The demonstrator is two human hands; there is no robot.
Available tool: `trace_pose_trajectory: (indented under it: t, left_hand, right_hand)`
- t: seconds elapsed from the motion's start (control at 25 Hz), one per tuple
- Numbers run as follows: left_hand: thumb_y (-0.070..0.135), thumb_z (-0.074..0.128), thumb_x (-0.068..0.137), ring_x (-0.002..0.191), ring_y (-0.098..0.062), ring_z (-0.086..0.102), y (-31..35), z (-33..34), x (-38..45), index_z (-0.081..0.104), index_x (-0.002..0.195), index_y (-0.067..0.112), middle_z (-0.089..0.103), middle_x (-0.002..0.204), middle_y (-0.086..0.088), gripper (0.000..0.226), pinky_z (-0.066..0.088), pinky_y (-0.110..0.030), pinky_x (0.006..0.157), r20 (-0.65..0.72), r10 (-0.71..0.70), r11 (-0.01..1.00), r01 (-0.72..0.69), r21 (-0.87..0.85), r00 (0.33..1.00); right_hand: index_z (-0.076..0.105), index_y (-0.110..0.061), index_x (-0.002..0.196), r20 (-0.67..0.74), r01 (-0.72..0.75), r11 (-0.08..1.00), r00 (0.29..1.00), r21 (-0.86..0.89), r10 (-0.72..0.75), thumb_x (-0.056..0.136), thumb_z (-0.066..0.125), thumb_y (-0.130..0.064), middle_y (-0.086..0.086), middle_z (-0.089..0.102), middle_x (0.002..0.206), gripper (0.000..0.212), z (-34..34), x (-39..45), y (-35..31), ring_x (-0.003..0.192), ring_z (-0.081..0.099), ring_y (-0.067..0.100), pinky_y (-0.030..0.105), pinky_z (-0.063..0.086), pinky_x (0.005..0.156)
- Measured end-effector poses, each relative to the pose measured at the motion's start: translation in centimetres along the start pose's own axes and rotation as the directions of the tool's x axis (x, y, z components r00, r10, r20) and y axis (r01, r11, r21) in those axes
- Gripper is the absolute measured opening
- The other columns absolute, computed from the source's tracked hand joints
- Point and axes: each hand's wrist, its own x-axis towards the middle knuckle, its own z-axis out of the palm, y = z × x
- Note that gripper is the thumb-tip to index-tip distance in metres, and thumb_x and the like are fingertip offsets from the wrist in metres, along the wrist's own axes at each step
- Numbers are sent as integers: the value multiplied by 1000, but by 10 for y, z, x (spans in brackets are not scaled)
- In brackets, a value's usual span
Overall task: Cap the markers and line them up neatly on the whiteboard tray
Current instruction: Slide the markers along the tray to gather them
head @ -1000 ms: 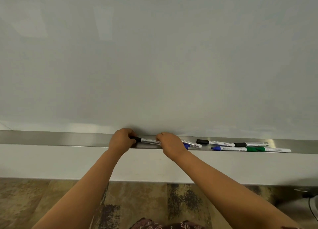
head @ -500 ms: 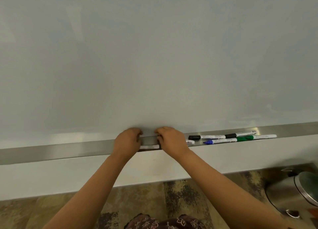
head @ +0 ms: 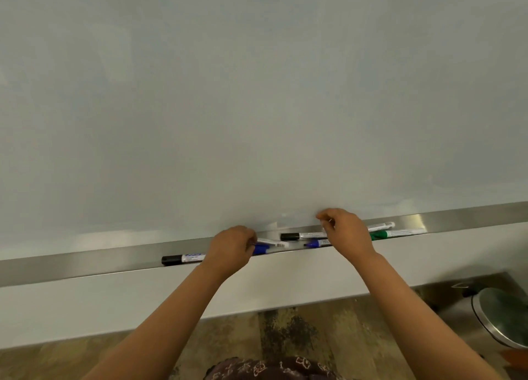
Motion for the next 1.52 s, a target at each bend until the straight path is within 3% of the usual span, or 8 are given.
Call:
trace_pose_trajectory:
  t: [0.24, 0.44, 0.64, 0.8, 0.96, 1.12, 1.24, 1.52]
  left_hand:
    - [26, 55, 85, 82, -26, 61, 41, 18, 11, 52, 76, 15, 51, 78, -1, 14, 40, -29, 63, -30, -268, 962, 269, 53, 963]
    - [19, 55, 86, 84, -30, 62, 64, 31, 9, 64, 91, 4, 62, 94, -13, 18, 50, -36, 71, -94, -391, 920, 389, -41, 916]
    - [19, 56, 86, 88, -30, 63, 78, 30, 18, 66, 93, 2, 65, 99, -16, 20, 49, -34, 71, -39, -470, 882, 471, 23, 882]
    - [19, 55, 88, 92, -30, 63, 82, 26, 22, 68, 98, 4, 67, 102, -16, 22, 49, -32, 75, 33, -469, 882, 466, 65, 883]
    - [21, 51, 91, 93, -30, 61, 82, 31, 18, 68, 100, 6, 66, 103, -16, 25, 48, -31, 75, 91, -375, 927, 371, 60, 922]
    - [17, 53, 89, 103, -29, 56, 78, 30, 19, 62, 113, 10, 59, 115, -13, 27, 46, -35, 87, 153, -280, 959, 271, 80, 948]
    - [16, 54, 88, 103, -28, 56, 75, 28, 16, 61, 114, 11, 58, 116, -11, 27, 44, -31, 84, 144, -257, 966, 248, 79, 956]
    - [11, 64, 83, 85, -14, 54, 74, 19, 8, 66, 103, 12, 60, 91, 0, 21, 41, -23, 76, -18, -332, 868, 298, -398, 943]
  right_hand:
    - [66, -18, 103, 181, 104, 988, 980, -113, -83, 88, 53, -13, 4, 68, 106, 20, -28, 8, 47, 95, 63, 22, 30, 47, 78]
    - [63, -18, 110, 387, 325, 932, 889, -157, -245, 91, 51, -18, 6, 63, 108, 22, -26, 10, 60, 99, 58, 24, 36, 48, 82]
    - [60, -19, 115, 399, 444, 880, 847, -170, -351, 93, 47, -19, 6, 61, 111, 26, -22, 14, 68, 100, 55, 25, 37, 46, 82]
    - [57, -19, 120, 415, 494, 834, 831, -243, -371, 95, 43, -20, 7, 56, 114, 29, -14, 15, 72, 105, 49, 25, 36, 40, 88]
    - [54, -20, 122, 449, 491, 816, 830, -304, -332, 95, 42, -27, 7, 51, 118, 31, -6, 13, 71, 112, 43, 26, 39, 34, 97]
    - [55, -19, 121, 455, 463, 822, 842, -332, -290, 92, 47, -27, 7, 51, 120, 30, -2, 14, 67, 114, 42, 26, 39, 32, 96]
    - [57, -18, 117, 456, 446, 834, 846, -325, -275, 90, 53, -27, 7, 52, 120, 29, -4, 17, 61, 114, 42, 26, 38, 33, 95]
    - [55, -18, 106, 373, 429, 865, 871, -260, -320, 90, 51, -25, 3, 59, 110, 18, -9, 6, 54, 106, 47, 23, 36, 34, 89]
